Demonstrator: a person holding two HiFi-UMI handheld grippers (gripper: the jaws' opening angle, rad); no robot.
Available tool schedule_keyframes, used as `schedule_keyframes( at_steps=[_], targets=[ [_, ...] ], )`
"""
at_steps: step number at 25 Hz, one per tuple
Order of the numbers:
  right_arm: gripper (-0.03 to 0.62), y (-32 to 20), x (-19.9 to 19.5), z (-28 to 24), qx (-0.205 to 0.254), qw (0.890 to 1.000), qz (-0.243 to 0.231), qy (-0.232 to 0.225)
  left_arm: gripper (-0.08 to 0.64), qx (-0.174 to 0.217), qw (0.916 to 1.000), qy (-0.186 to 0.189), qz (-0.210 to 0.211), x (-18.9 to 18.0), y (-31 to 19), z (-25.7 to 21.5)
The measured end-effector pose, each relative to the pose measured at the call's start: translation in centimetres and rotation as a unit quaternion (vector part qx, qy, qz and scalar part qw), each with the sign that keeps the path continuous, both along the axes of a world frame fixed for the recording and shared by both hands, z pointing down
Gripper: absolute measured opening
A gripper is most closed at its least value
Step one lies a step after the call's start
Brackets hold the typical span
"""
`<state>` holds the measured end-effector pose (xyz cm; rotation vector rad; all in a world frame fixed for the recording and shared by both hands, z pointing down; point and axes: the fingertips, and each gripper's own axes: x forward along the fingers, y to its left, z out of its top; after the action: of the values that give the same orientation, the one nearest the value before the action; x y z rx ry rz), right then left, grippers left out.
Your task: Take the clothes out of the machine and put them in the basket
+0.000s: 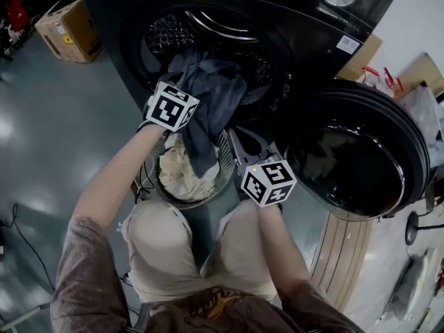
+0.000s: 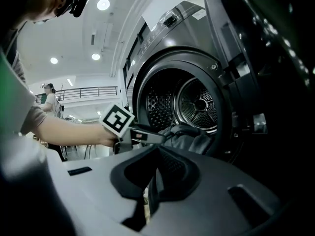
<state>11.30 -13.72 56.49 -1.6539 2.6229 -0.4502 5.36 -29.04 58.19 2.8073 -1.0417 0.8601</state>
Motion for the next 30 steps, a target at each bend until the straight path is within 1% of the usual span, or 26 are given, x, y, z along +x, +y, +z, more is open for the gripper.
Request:
schedule_keyframes(
  at_steps=[2, 4, 9, 11, 13, 15, 18, 20, 21, 23, 25, 27, 30],
  targets=[
    [-0.003, 0.0, 0.3, 0.0, 0.0, 1.0, 0.004, 0.0, 0.402, 0.007, 0.9998, -0.02, -0.001, 1.1, -2.1, 0.8],
    [-0.003, 0.0, 0.4, 0.0, 0.0, 1.0, 0.007, 0.001, 0.402, 0.003, 0.9995, -0.033, -0.002, 2.1, -3.8, 1.8],
    [-0.003, 0.0, 0.4, 0.2, -0.001, 1.0, 0.007, 0.003, 0.398, -0.036, 0.9977, -0.051, -0.025, 3.1, -6.9, 4.8],
    [-0.003, 0.0, 0.5, 0.0, 0.001, 1.0, 0.008, 0.003, 0.344, -0.053, 0.997, -0.05, -0.027, 3.3, -7.6, 5.8],
    [-0.003, -0.1, 0.6, -0.4, 0.004, 1.0, 0.009, 0.001, 0.313, -0.067, 0.9964, -0.042, -0.031, 3.2, -8.1, 6.1],
    [-0.003, -0.1, 0.6, -0.6, 0.006, 1.0, 0.008, 0.001, 0.257, -0.076, 0.9957, -0.039, -0.035, 3.0, -8.3, 6.1],
    [-0.003, 0.0, 0.6, -0.6, 0.005, 1.0, 0.008, 0.003, 0.151, -0.085, 0.995, -0.033, -0.04, 2.9, -8.1, 6.0],
    [-0.003, 0.0, 0.5, -0.5, 0.005, 1.0, 0.008, 0.004, 0.089, -0.091, 0.9947, -0.018, -0.044, 2.6, -7.8, 5.6],
    [-0.003, 0.0, 0.5, -0.5, 0.005, 1.0, 0.009, 0.004, 0.073, -0.095, 0.9944, -0.009, -0.045, 2.4, -7.6, 5.3],
    [-0.003, 0.0, 0.6, -0.5, 0.006, 1.0, 0.009, 0.004, 0.053, -0.103, 0.9938, 0.006, -0.041, 2.1, -6.7, 4.7],
    [-0.003, 0.0, 0.6, -0.5, 0.007, 1.0, 0.009, 0.005, 0.046, -0.104, 0.9941, 0.014, -0.028, 1.7, -5.4, 3.9],
    [-0.003, 0.0, 0.7, -0.3, 0.006, 1.0, 0.008, 0.005, 0.046, -0.103, 0.9944, 0.02, -0.01, 1.1, -3.4, 3.1],
    [-0.003, -0.2, 0.7, 0.1, 0.002, 1.0, 0.007, 0.005, 0.044, -0.113, 0.9929, 0.033, 0.017, -0.2, 0.4, 1.9]
  ],
)
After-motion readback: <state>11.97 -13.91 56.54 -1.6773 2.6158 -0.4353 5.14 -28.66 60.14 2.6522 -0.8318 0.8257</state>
